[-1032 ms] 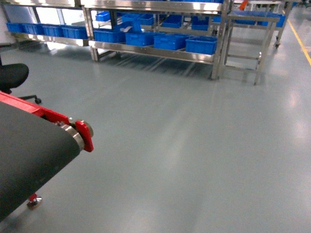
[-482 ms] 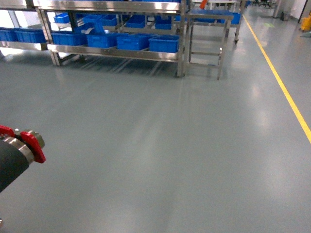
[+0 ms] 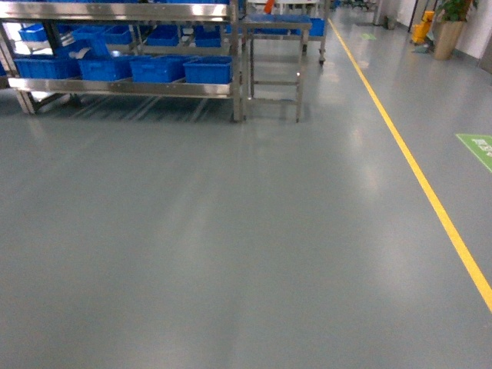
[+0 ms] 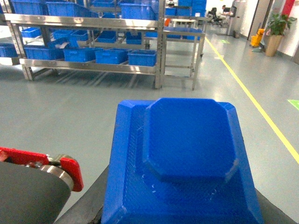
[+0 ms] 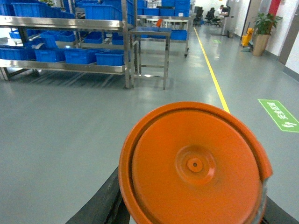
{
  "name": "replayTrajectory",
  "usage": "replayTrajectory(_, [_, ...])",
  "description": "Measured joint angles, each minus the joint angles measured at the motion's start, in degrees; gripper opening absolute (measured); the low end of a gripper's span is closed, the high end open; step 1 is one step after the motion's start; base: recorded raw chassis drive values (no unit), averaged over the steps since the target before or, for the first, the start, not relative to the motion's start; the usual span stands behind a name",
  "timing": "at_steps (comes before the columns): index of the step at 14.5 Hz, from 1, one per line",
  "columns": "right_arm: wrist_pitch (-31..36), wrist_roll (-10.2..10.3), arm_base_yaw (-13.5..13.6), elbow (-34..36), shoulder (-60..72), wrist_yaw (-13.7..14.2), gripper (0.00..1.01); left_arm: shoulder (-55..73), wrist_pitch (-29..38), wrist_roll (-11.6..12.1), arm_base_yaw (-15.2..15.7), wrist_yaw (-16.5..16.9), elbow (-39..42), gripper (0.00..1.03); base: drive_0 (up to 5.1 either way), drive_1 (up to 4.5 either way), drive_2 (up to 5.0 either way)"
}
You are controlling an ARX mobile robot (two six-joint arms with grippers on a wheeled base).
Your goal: Sort blue parts and orange caps into right shelf containers
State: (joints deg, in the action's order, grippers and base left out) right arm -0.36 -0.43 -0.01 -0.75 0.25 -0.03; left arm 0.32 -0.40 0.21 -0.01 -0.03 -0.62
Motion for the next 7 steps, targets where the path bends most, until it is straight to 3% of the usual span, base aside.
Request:
replayTrajectory(5, [0.0, 0.0, 0.0, 0.0, 0.0, 0.0, 0.45, 0.0, 0.0, 0.0, 0.0, 0.0, 0.0, 0.43, -1.6, -1.57, -1.6])
replayTrajectory(7, [0.1, 0.0, 0.0, 0.0, 0.0, 0.0, 0.45, 0.0, 0.1, 0.0, 0.0, 0.1, 0.0, 0.43, -0.1, 4.22, -4.3])
